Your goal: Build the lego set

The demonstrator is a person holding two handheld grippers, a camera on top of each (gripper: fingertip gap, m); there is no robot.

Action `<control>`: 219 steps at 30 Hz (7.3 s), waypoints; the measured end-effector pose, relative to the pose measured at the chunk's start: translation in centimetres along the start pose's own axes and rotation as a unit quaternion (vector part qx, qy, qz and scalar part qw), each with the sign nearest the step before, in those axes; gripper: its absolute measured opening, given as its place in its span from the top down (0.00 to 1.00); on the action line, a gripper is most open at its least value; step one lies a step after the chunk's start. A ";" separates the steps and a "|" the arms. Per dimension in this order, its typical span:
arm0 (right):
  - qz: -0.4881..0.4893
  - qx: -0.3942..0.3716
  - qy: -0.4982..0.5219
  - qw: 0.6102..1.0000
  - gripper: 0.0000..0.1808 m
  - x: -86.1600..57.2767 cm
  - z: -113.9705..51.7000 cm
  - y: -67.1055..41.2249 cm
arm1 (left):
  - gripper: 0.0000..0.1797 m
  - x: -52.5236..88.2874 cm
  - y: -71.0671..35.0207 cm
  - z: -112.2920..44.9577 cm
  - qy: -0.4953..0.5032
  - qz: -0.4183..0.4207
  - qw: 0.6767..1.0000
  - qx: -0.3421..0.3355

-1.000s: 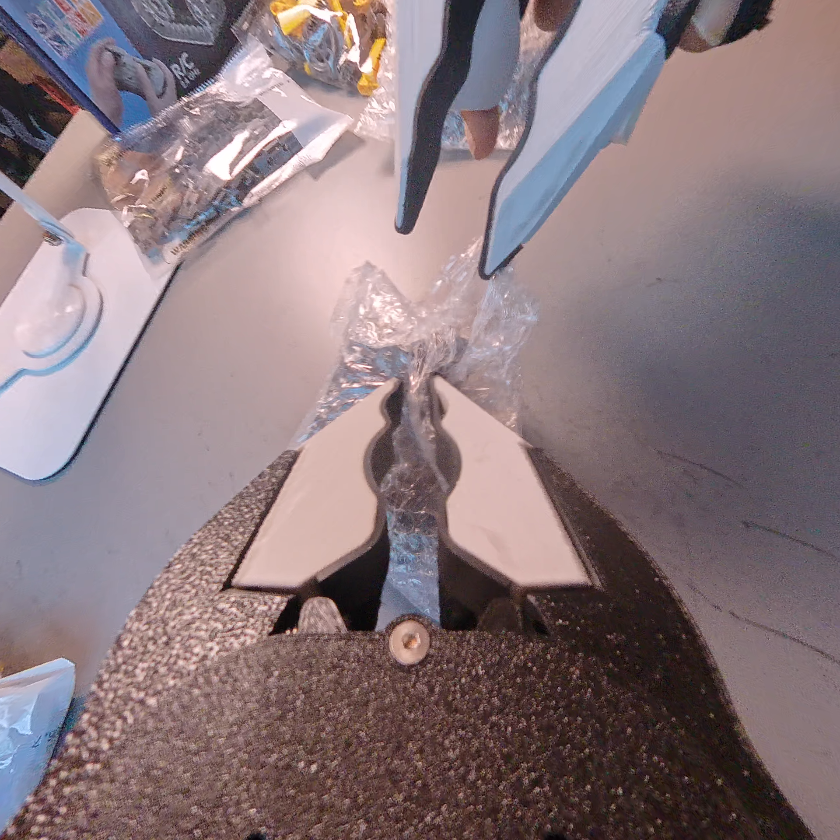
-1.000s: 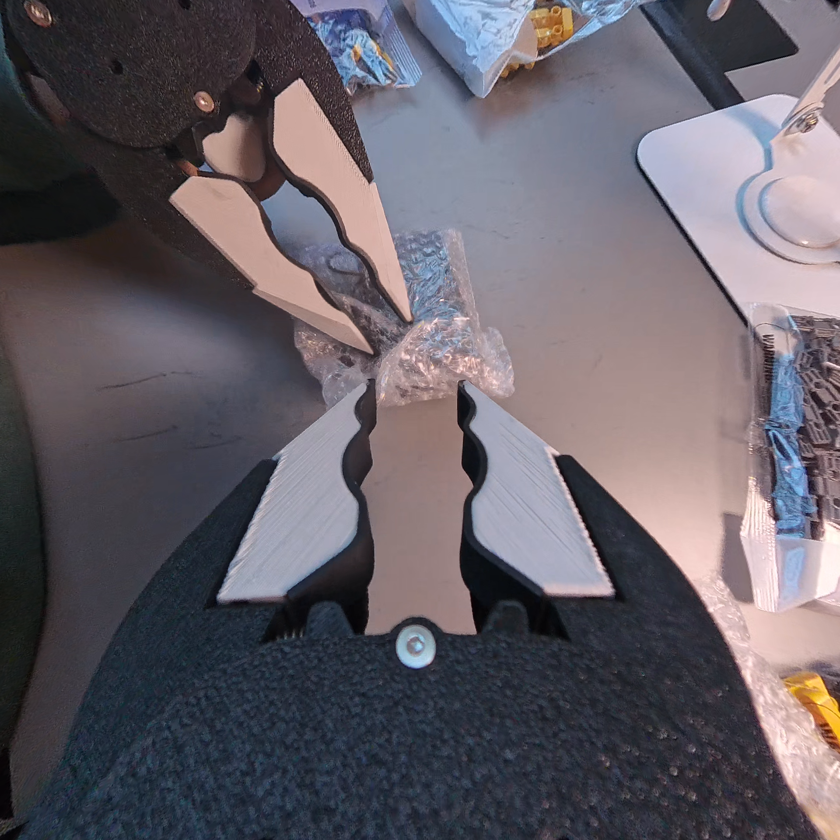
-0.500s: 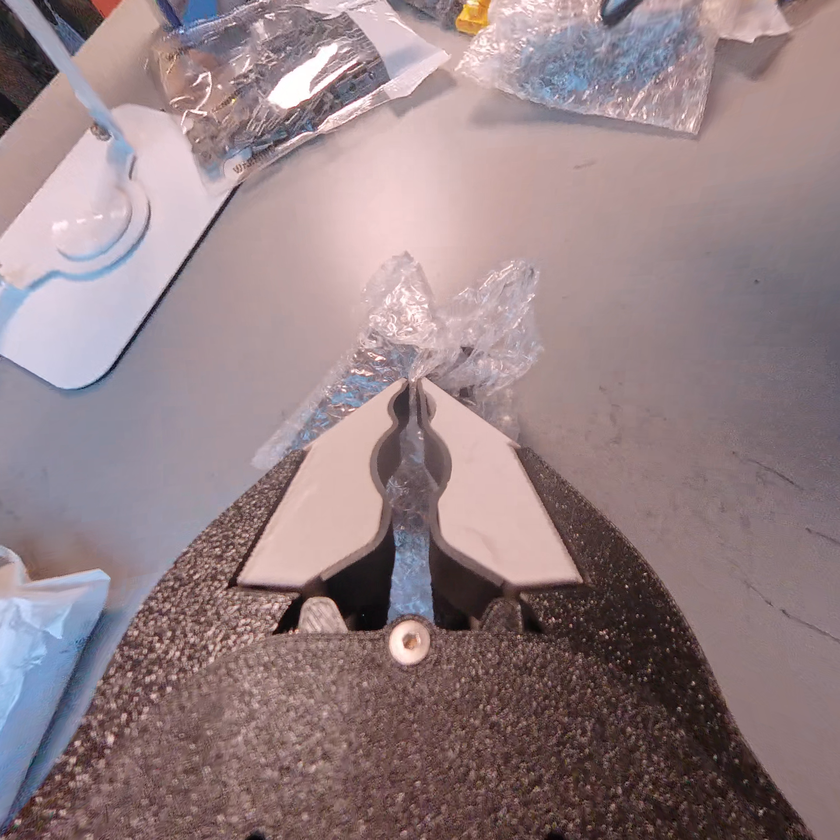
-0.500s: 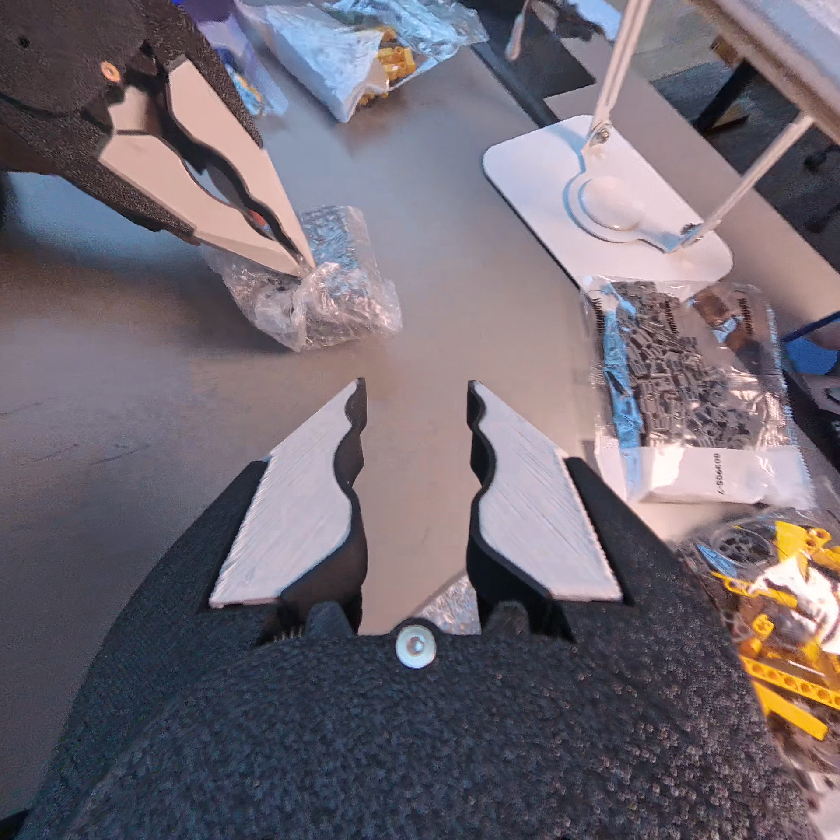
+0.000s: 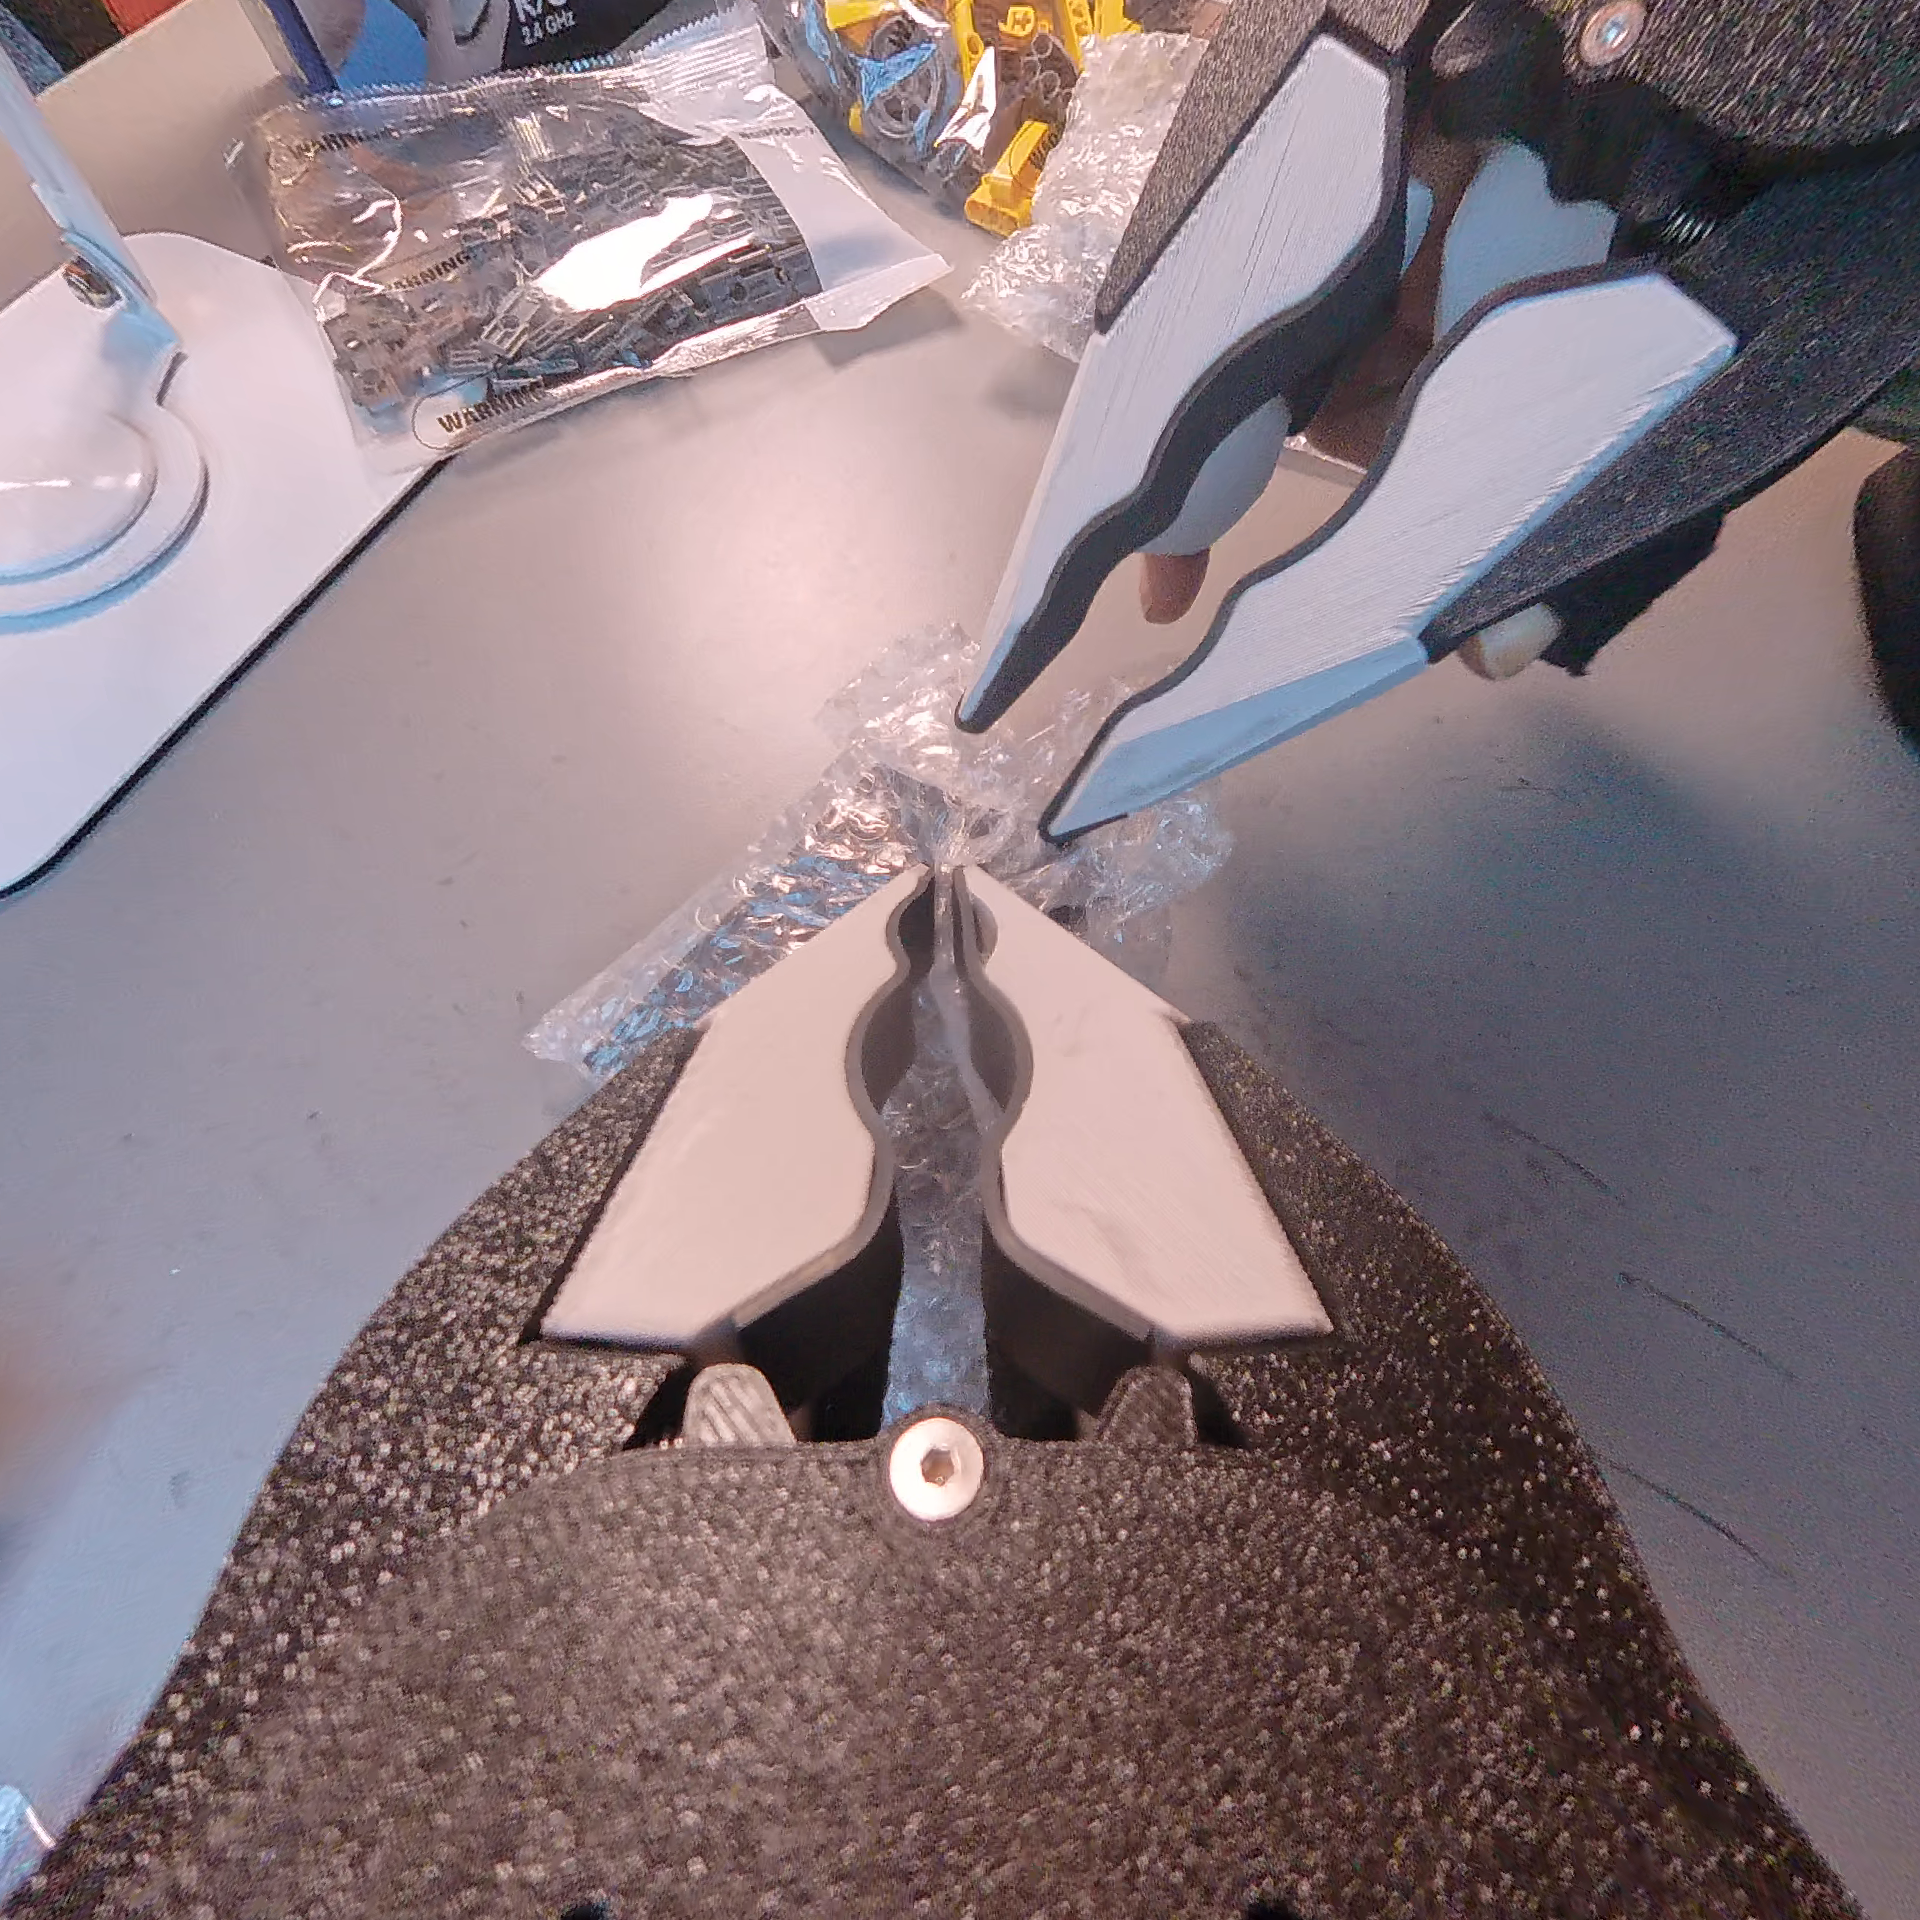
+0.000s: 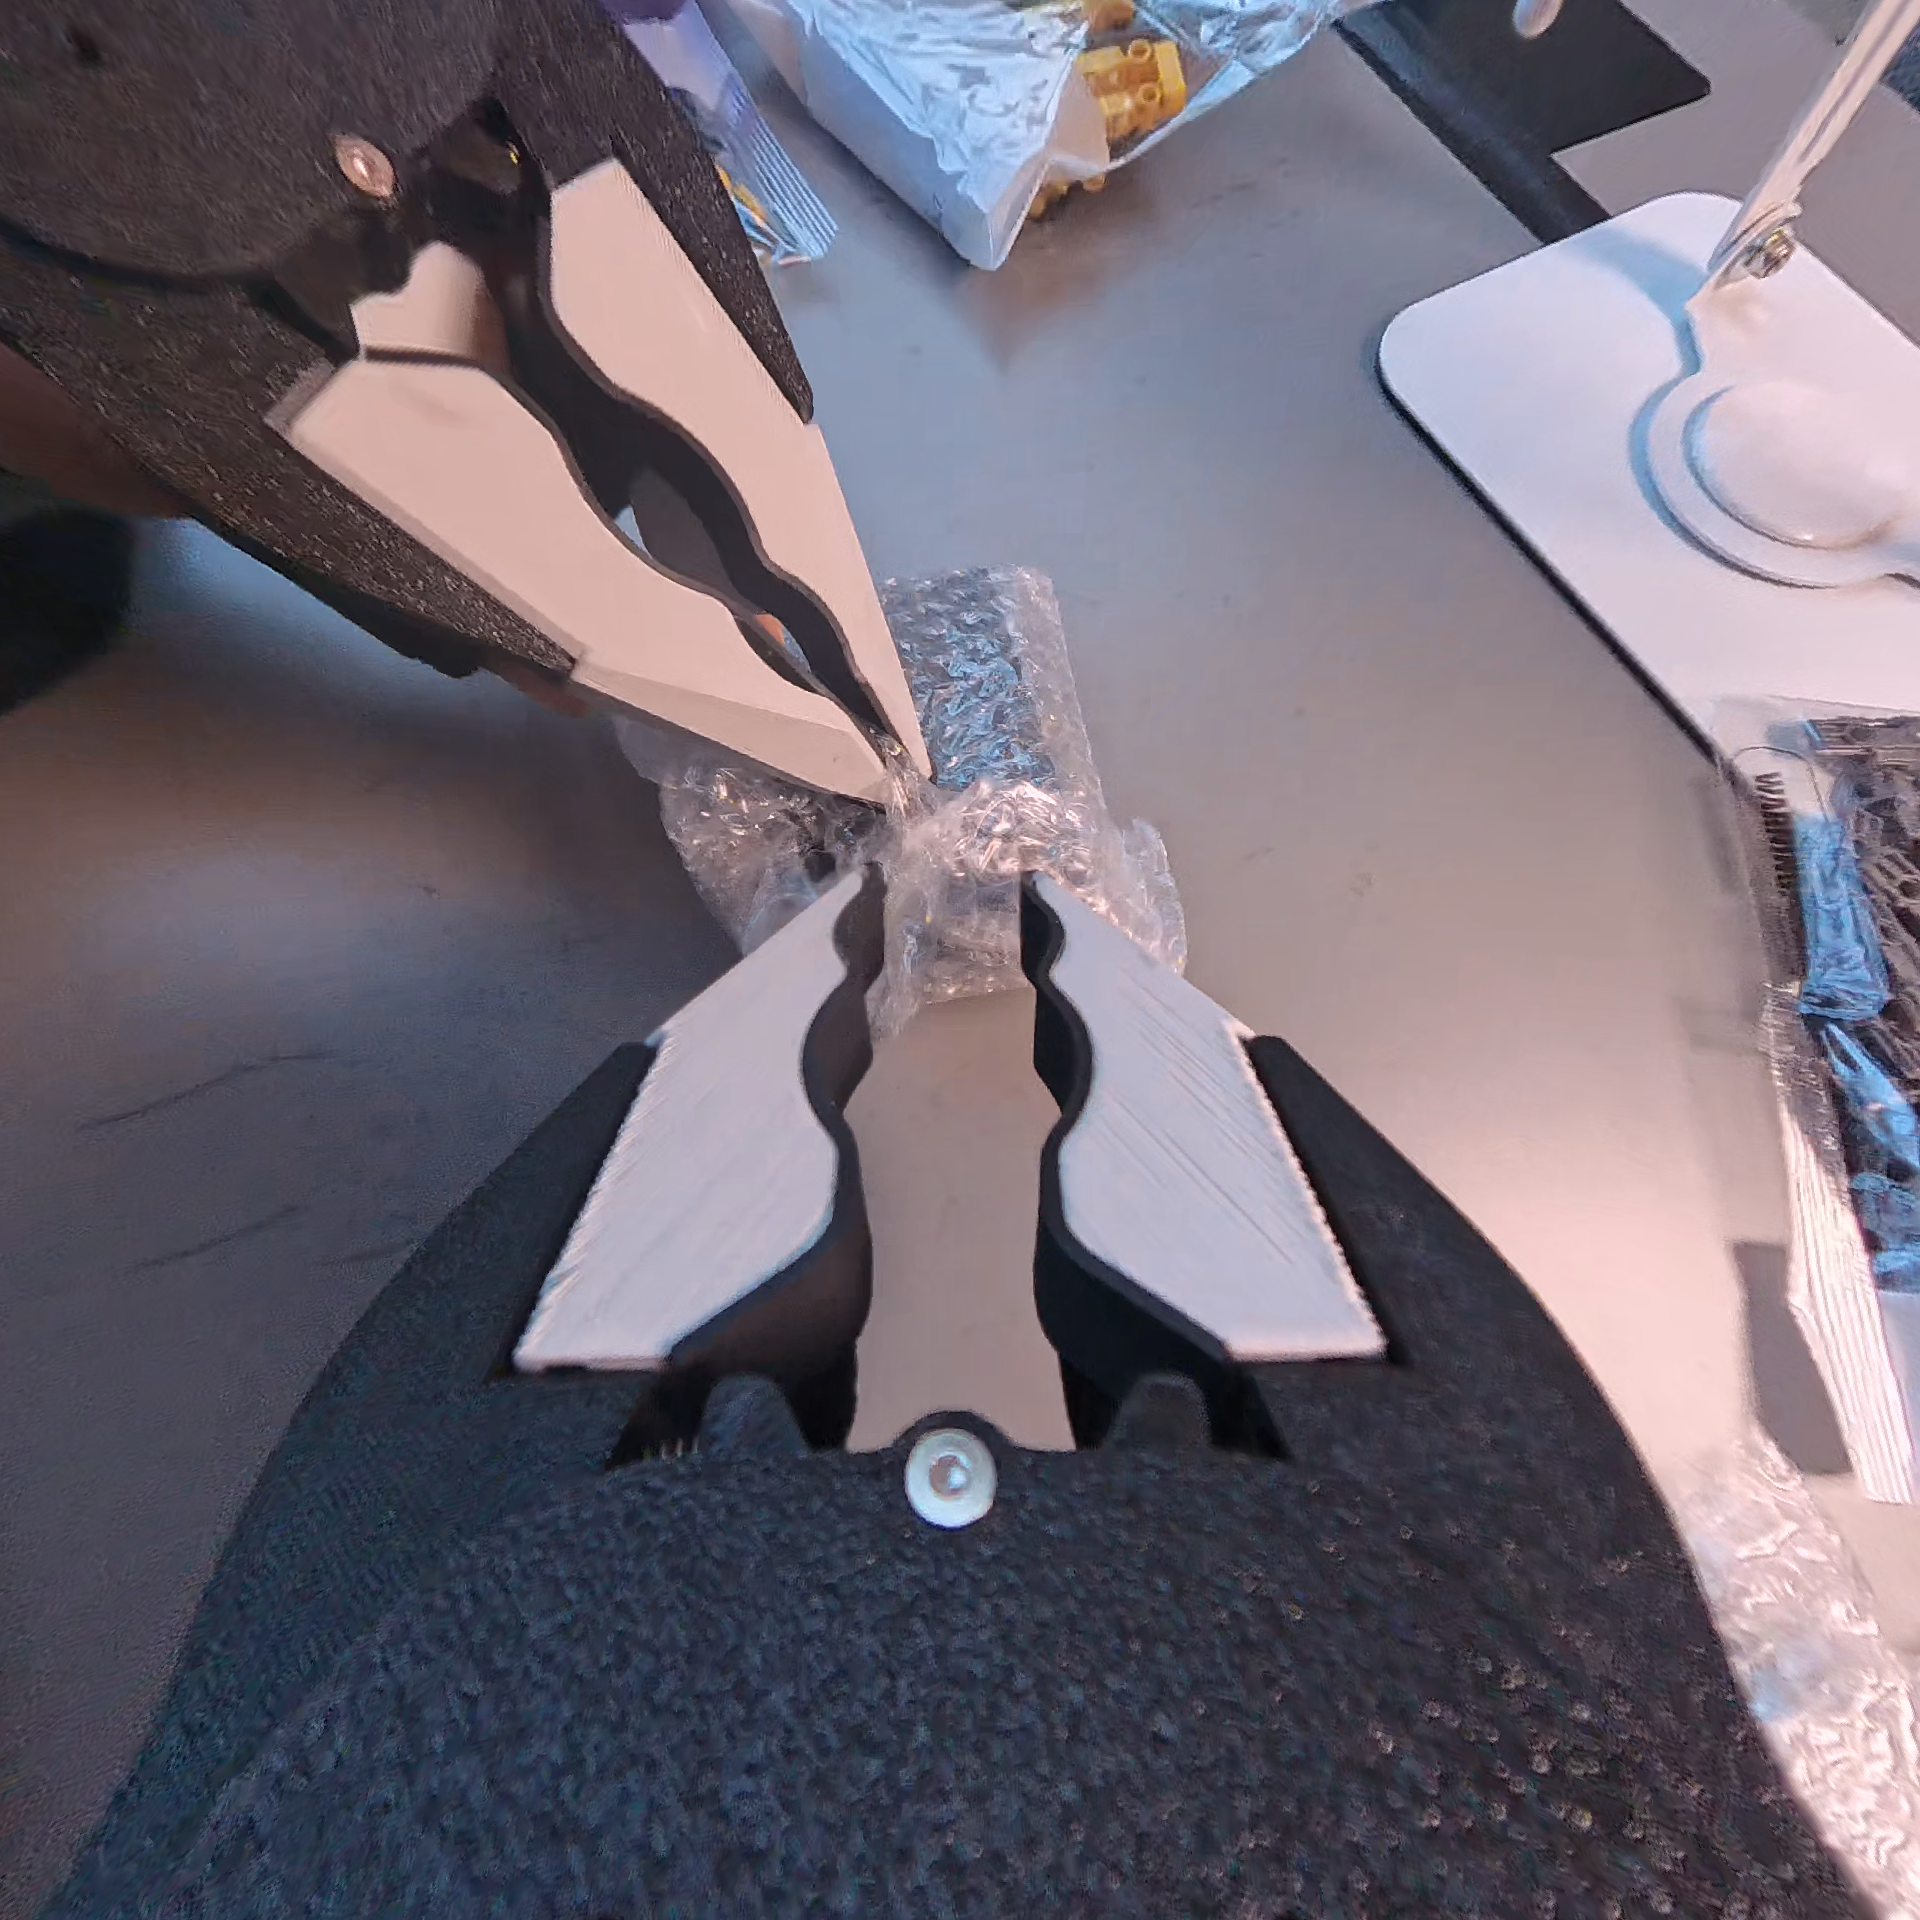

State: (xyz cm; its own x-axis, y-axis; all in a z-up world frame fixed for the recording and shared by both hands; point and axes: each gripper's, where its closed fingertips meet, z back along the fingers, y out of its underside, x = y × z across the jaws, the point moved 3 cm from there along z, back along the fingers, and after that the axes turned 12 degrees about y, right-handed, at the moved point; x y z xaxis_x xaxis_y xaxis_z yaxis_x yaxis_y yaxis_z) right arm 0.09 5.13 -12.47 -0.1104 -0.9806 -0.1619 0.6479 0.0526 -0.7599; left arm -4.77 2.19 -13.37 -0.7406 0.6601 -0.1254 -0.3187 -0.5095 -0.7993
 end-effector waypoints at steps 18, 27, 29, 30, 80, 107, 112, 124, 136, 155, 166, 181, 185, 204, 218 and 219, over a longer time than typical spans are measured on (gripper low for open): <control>-0.102 -0.084 -0.136 0.982 1.00 -2.1 0.9 -0.1 | 1.00 0.6 -0.5 4.1 0.157 0.101 0.973 -0.137; -0.165 -0.078 -0.171 0.968 1.00 -3.9 1.0 1.5 | 1.00 2.4 0.2 5.1 0.134 0.119 0.973 -0.148; -0.187 -0.065 -0.176 0.964 1.00 -4.5 0.6 2.0 | 1.00 2.2 0.6 4.5 0.138 0.123 0.973 -0.139; -0.185 -0.049 -0.178 0.965 1.00 -4.4 0.4 2.3 | 1.00 2.1 0.7 4.1 0.135 0.119 0.975 -0.133; 0.034 -0.030 0.019 0.999 1.00 -1.2 0.0 0.8 | 1.00 0.9 -1.0 -0.1 -0.033 -0.089 0.994 0.061; 0.079 -0.172 -0.080 0.979 0.83 0.8 3.9 -2.4 | 0.99 1.3 -2.0 2.7 0.093 0.087 0.981 -0.143; 0.027 -0.122 -0.096 0.988 0.86 1.0 1.3 -1.7 | 0.99 0.7 -2.1 2.0 0.094 0.088 0.981 -0.143; 0.037 -0.054 -0.123 0.990 0.94 1.6 0.1 0.5 | 0.82 -2.5 -3.7 4.4 0.100 -0.085 0.983 -0.127; 0.175 -0.143 -0.108 0.968 0.99 3.2 2.7 0.0 | 0.92 -4.7 -0.9 0.8 0.105 -0.227 0.968 0.019; 0.143 -0.170 -0.086 0.971 1.00 1.5 3.5 -0.8 | 1.00 -1.3 -3.1 3.9 0.114 -0.043 0.981 -0.150; 0.212 -0.142 -0.098 0.962 1.00 3.0 3.2 1.4 | 1.00 2.5 -2.2 5.4 0.115 0.103 0.964 -0.215; 0.052 -0.202 -0.205 0.956 0.83 1.1 6.2 0.1 | 0.82 0.4 -3.6 7.2 0.156 0.034 0.959 -0.235; 0.006 -0.250 -0.217 0.943 0.88 -0.3 7.4 -0.7 | 0.73 4.0 0.4 7.5 0.068 0.095 0.985 -0.126; 0.126 -0.093 -0.129 0.979 0.89 0.1 2.3 4.0 | 0.94 2.1 -0.1 5.2 0.205 0.160 0.951 -0.170; -0.003 -0.264 -0.104 0.959 0.80 -2.9 6.4 -1.9 | 0.98 -1.3 -6.0 5.5 0.259 0.011 0.956 -0.140; -0.002 -0.261 -0.103 0.960 0.77 -2.7 6.1 -2.0 | 0.98 -1.8 -6.4 5.2 0.266 -0.003 0.955 -0.131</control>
State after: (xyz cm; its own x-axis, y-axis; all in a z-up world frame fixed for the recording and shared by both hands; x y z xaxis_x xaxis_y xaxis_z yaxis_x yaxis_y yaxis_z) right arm 3.66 6.50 -6.69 0.0741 -0.9948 -0.0704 0.1752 0.0825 -0.9811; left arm -4.47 1.38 -4.96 -0.3115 0.8849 -0.3462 -0.1110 -0.3958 -0.9116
